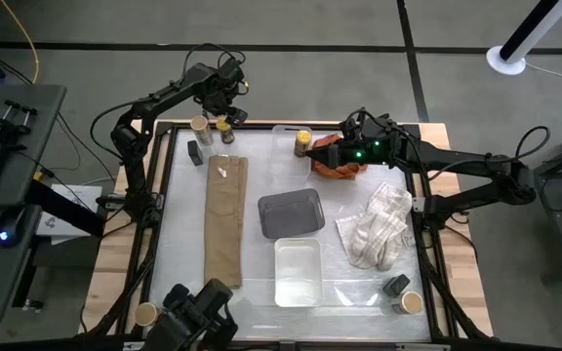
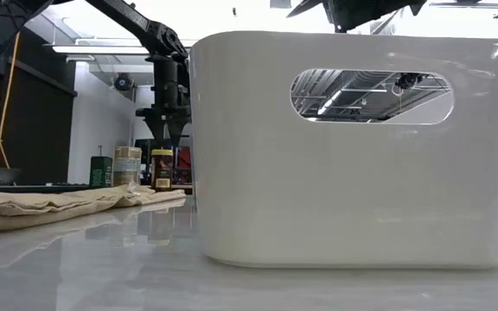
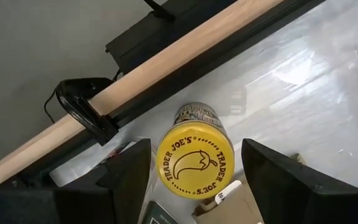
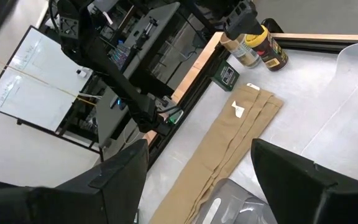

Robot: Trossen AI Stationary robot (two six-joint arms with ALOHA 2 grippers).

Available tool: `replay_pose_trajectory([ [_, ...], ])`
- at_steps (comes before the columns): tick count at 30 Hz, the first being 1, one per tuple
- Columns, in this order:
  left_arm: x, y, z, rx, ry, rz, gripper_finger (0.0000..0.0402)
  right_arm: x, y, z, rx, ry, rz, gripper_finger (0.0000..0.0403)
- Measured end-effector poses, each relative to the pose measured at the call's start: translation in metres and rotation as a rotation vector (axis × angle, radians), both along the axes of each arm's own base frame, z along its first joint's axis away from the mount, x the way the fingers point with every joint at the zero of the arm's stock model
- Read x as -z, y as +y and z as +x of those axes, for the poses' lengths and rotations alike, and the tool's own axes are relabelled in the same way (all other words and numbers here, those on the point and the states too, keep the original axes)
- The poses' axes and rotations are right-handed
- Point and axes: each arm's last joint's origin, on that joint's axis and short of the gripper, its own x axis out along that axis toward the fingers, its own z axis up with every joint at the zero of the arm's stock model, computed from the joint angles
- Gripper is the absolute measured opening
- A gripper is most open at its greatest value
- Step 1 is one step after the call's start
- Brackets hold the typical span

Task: Sort spices by type
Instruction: Put the top yellow seasoning bottle into the transparent bin

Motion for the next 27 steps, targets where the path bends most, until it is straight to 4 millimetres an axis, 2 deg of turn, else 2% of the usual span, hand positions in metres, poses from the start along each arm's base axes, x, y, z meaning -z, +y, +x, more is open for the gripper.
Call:
replay_pose_trajectory([
  [9, -0.0001, 0.0004, 0.0001, 0.004, -0.001, 0.003, 0.0243, 0.0, 0.0, 0.0, 0.001, 0.0, 0.0, 0.0279],
  [18, 0.0032, 0.0022, -0.0045, 0.006, 0.006, -0.014, 0.0321, 0.0, 0.0, 0.0, 0.006, -0.004, 0.019, 0.0279],
  [27, 0.0031, 0.0012, -0.0037, -0.041, -0.009, -0.018, 0.0325, 0.0, 0.0, 0.0, 0.014, -0.009, 0.044, 0.0279],
])
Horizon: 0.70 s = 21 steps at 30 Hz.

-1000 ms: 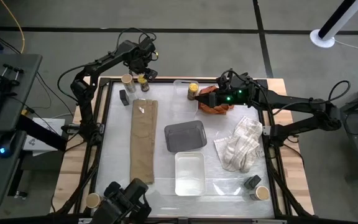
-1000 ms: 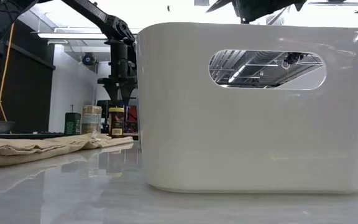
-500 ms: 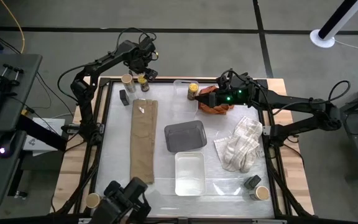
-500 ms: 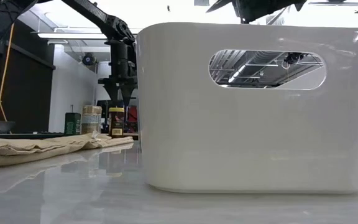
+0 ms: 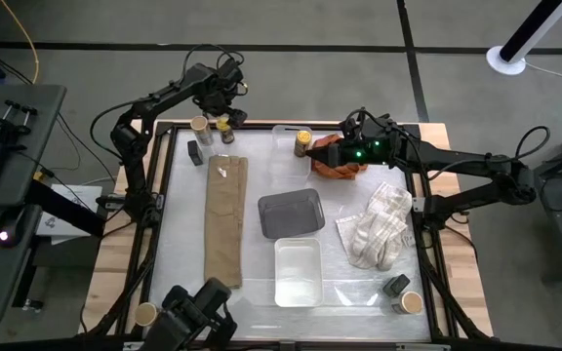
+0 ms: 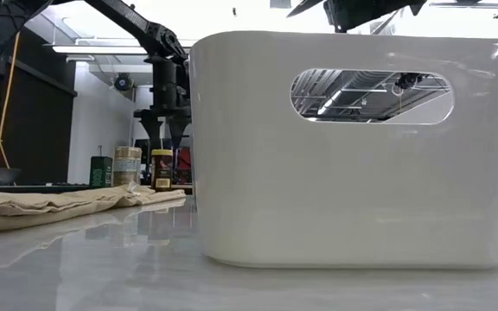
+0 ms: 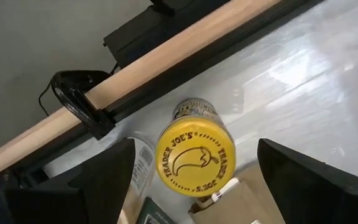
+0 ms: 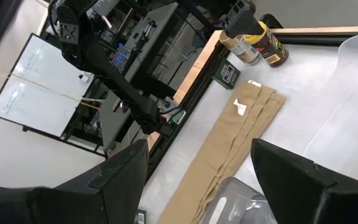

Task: Sort spices by type
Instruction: Put the top yellow seasoning bottle into the transparent bin

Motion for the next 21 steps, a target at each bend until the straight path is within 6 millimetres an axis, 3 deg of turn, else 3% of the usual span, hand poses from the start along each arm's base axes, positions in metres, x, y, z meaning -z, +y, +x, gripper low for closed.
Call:
replay_pose_trajectory([
  [5, 0.005, 0.003, 0.0, 0.002, -0.005, -0.016, 0.0324, 0.0, 0.0, 0.0, 0.002, -0.001, 0.007, 0.0279],
  [13, 0.038, 0.008, 0.003, -0.024, 0.062, -0.144, 0.0324, 0.0, 0.0, 0.0, 0.002, -0.001, 0.007, 0.0279],
  [21, 0.047, 0.013, 0.007, -0.041, 0.059, -0.141, 0.0324, 0.0, 0.0, 0.0, 0.004, -0.003, 0.013, 0.0279],
])
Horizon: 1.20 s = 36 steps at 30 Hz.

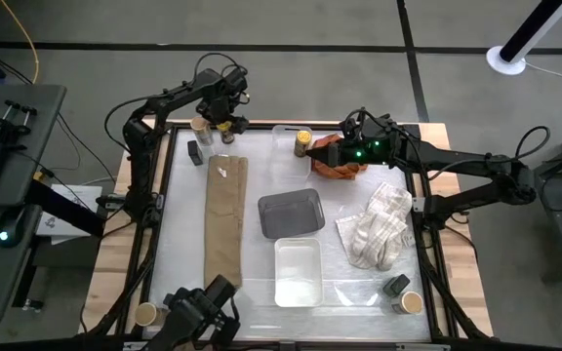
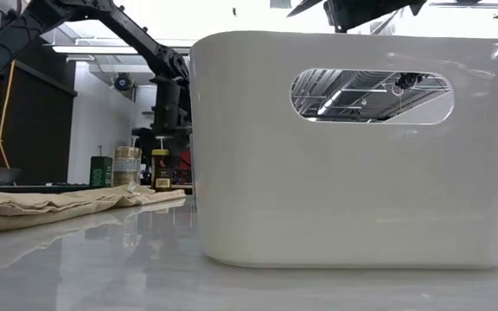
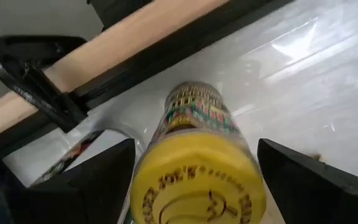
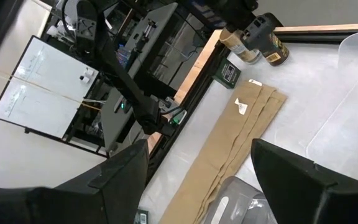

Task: Sort spices by type
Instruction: Put the top yellow seasoning bottle into the transparent bin

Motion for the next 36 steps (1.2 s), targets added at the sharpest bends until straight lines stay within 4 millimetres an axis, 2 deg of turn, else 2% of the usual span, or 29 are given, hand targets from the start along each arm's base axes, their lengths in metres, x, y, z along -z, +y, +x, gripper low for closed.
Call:
replay_pose_trajectory([
  [6, 0.0, -0.001, 0.0, 0.021, 0.006, -0.007, 0.0307, 0.0, 0.0, 0.0, 0.0, 0.0, 0.001, 0.0279],
  [9, 0.0, -0.002, -0.001, 0.025, 0.014, -0.018, 0.0264, 0.0, 0.0, 0.0, 0.0, 0.0, 0.001, 0.0279],
  [12, 0.0, -0.002, -0.002, 0.034, 0.017, -0.025, 0.0197, -0.002, 0.0, -0.001, -0.003, -0.007, -0.002, 0.0279],
  [16, -0.005, -0.003, -0.002, 0.042, 0.003, -0.014, 0.0188, -0.012, 0.003, -0.011, -0.005, -0.045, -0.02, 0.0279],
  [19, -0.022, -0.004, -0.001, 0.061, -0.033, 0.028, 0.0188, -0.023, 0.006, -0.021, -0.008, -0.088, -0.047, 0.0279],
  [23, -0.059, -0.008, 0.006, 0.094, -0.129, 0.123, 0.0188, -0.037, 0.011, -0.037, 0.0, -0.148, -0.089, 0.0279],
  [26, -0.09, -0.025, 0.02, 0.193, -0.228, 0.192, 0.0188, -0.044, 0.013, -0.045, 0.006, -0.174, -0.114, 0.0279],
  [29, -0.114, -0.056, 0.042, 0.347, -0.309, 0.234, 0.0188, -0.047, 0.014, -0.049, 0.006, -0.184, -0.127, 0.0279],
  [32, -0.12, -0.094, 0.07, 0.563, -0.327, 0.258, 0.0188, -0.047, 0.014, -0.05, 0.006, -0.183, -0.127, 0.0279],
  [36, -0.115, -0.134, 0.104, 0.793, -0.253, 0.346, 0.0188, -0.047, 0.014, -0.05, 0.007, -0.182, -0.127, 0.0279],
])
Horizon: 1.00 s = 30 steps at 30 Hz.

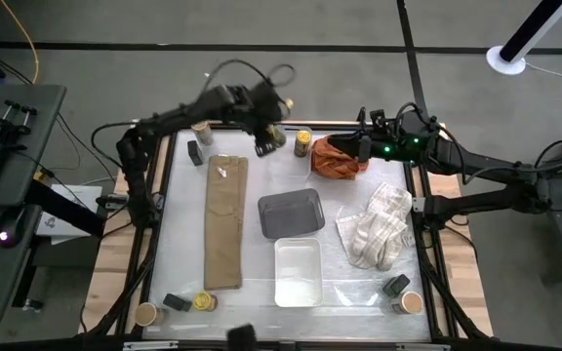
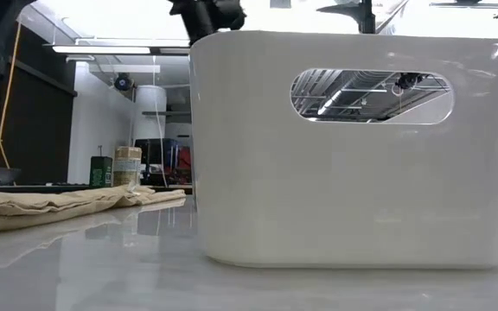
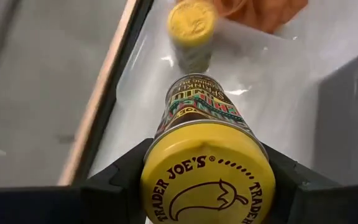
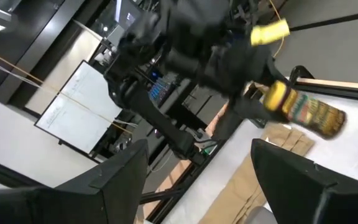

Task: Sort spices by type
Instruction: Put the top yellow seasoning bottle into the transparent bin

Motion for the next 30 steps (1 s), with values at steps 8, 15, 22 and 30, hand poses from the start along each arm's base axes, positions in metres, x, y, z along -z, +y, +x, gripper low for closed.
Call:
replay_pose_trajectory([
  [8, 0.044, 0.0, 0.03, 0.07, 0.132, 0.065, 0.0188, 0.001, 0.0, 0.0, 0.003, 0.006, 0.002, 0.0279],
  [15, 0.075, 0.027, 0.039, 0.061, 0.157, 0.065, 0.0188, 0.001, 0.0, 0.0, 0.023, 0.006, 0.002, 0.0279],
  [22, 0.101, 0.041, 0.04, 0.073, 0.218, 0.036, 0.0188, 0.001, 0.0, 0.0, 0.031, 0.006, 0.002, 0.0279],
  [30, 0.102, 0.04, 0.048, 0.086, 0.16, 0.051, 0.0275, 0.001, -0.001, 0.0, 0.051, 0.006, 0.005, 0.0279],
])
